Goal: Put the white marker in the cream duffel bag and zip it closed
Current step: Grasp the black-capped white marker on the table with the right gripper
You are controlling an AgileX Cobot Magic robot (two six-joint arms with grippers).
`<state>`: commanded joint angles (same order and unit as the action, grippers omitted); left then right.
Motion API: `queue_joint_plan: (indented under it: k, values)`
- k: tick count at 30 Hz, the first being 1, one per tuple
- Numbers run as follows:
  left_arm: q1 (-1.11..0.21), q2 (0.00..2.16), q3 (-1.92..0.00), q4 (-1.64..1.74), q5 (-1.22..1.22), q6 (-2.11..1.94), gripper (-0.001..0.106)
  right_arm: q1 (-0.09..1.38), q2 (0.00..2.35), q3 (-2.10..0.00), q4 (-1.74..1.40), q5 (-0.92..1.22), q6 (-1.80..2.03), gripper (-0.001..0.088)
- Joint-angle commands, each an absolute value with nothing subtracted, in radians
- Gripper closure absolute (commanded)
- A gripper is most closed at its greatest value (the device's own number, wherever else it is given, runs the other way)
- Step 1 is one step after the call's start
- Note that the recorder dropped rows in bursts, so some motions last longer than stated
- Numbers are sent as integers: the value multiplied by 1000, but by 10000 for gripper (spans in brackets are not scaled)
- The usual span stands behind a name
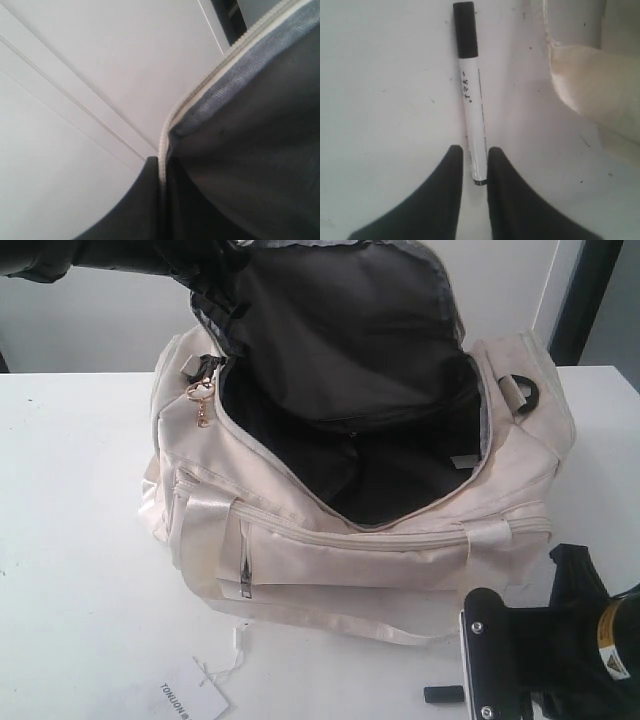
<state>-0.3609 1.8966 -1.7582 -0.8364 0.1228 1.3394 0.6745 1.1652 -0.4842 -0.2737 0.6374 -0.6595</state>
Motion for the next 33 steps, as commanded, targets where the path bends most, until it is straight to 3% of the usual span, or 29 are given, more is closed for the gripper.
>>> queue_joint_plan:
  k: [4, 11, 33]
  values:
    - [-361, 1897, -1758, -836, 123, 1339, 1053, 674, 1205, -484, -274, 618, -657, 663]
    - [-361, 1897, -1758, -836, 123, 1339, 1053, 674, 1247, -484, -274, 570, -651, 455]
    - [-361, 1897, -1758, -836, 123, 1339, 1053, 674, 1423, -475, -317, 444, -651, 448]
